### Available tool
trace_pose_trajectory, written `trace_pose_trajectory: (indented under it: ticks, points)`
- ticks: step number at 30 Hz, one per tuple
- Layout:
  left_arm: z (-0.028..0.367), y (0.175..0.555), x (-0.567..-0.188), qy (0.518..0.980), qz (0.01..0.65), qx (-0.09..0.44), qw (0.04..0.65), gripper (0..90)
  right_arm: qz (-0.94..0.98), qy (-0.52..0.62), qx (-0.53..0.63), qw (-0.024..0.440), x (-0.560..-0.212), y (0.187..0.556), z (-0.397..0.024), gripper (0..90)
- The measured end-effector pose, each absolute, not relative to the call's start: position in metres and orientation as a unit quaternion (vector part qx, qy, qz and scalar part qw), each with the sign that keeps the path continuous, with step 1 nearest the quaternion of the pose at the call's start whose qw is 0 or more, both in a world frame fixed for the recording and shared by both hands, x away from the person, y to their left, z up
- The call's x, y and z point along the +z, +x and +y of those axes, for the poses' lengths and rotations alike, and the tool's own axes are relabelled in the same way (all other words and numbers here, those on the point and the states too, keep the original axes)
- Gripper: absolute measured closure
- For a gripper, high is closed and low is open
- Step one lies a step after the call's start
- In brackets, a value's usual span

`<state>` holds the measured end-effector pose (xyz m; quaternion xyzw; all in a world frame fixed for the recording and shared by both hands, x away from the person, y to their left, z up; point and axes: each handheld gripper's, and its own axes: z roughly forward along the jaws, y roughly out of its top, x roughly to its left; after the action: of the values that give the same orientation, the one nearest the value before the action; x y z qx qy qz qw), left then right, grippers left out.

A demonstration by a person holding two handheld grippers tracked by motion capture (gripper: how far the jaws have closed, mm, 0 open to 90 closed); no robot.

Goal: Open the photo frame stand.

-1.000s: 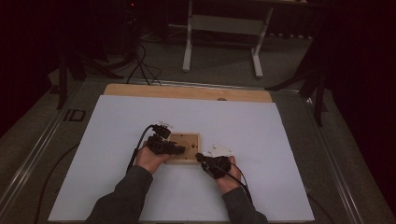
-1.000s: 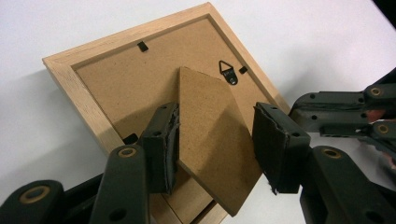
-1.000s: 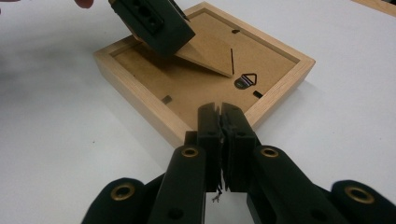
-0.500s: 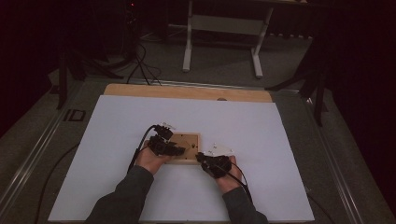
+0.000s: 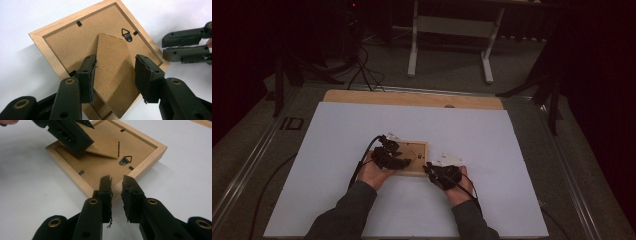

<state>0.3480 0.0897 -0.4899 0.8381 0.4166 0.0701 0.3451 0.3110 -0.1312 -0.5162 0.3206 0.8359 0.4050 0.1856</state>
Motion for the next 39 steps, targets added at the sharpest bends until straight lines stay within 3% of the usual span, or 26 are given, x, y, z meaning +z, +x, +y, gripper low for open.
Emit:
trace_pose_trajectory:
  ticks: [19,39]
  points:
    - [0.089,0.331,-0.494,0.830,0.403,0.118,0.367,53.3,0.818,0.334,0.433,0.179,-0.495,0.314,-0.145,73.2]
    - [0.090,0.308,-0.500,0.828,0.363,0.186,0.385,53.3,0.807,0.342,0.455,0.159,-0.481,0.319,-0.150,60.3]
